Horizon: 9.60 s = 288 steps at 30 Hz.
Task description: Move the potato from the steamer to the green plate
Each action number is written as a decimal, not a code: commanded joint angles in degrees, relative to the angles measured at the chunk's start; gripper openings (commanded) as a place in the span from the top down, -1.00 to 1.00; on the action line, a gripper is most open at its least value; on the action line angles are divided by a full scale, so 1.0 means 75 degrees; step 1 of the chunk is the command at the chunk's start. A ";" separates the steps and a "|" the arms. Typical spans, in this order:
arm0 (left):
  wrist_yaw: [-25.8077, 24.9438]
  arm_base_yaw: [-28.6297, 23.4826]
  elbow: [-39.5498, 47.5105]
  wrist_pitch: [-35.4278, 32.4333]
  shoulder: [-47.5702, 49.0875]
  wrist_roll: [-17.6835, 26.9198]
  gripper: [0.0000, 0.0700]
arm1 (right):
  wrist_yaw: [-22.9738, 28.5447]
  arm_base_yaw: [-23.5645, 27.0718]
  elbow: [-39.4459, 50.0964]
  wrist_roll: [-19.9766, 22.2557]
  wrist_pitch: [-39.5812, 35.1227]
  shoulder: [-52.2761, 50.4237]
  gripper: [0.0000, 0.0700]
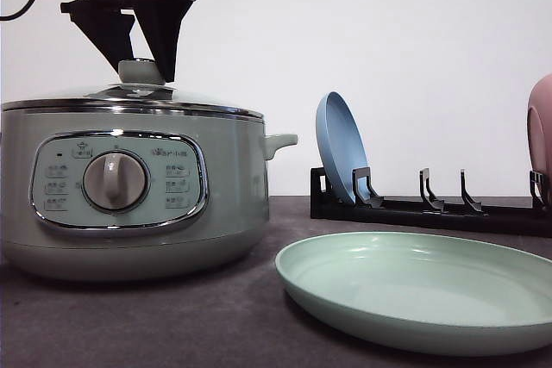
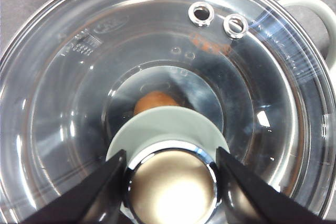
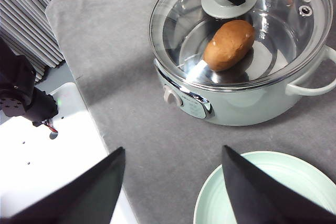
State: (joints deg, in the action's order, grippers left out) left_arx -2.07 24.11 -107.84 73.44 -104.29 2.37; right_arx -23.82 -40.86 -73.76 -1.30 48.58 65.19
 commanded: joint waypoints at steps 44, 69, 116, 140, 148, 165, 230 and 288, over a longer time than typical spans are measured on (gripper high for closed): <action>0.0574 -0.1922 -0.0189 0.0486 0.2440 -0.0010 0.99 | 0.0012 -0.0061 -0.0119 -0.0268 -0.0206 0.0091 -0.04; 0.0845 -0.3918 -0.0189 0.0750 0.2611 0.0113 0.99 | 0.0012 -0.0079 -0.2134 -0.0764 -0.0175 0.2530 -0.25; 0.0585 -0.4021 -0.0186 0.0721 0.2617 0.0114 0.99 | 0.2642 -0.1128 -0.6339 -0.0956 -0.0187 0.8575 -0.62; 0.0420 -0.4021 -0.0189 0.0680 0.2617 0.0114 0.99 | 0.2581 -0.1134 -0.6336 -0.1166 -0.0034 0.9008 -0.40; 0.0420 -0.4021 -0.0187 0.0663 0.2617 0.0114 0.99 | 0.2572 -0.1107 -0.6340 -0.1114 -0.0045 0.8965 0.29; 0.0179 -0.4012 -0.0189 0.0642 0.2617 0.0114 0.99 | 0.2580 -0.0820 -0.6540 -0.0634 0.0355 0.6802 0.45; -0.0332 -0.0540 -0.0186 0.0491 0.2617 0.0023 0.99 | 0.2268 0.0827 0.4272 -0.0586 -0.4068 0.2244 0.00; -0.0065 0.0053 -0.0186 -0.0171 -0.0053 0.0205 0.99 | 0.2586 0.0831 0.3386 -0.0766 -0.2832 -0.1265 -0.48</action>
State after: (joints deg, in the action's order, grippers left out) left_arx -2.82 24.25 -107.62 72.77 -103.40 3.43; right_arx -4.47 -34.22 -47.33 -6.46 27.66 55.46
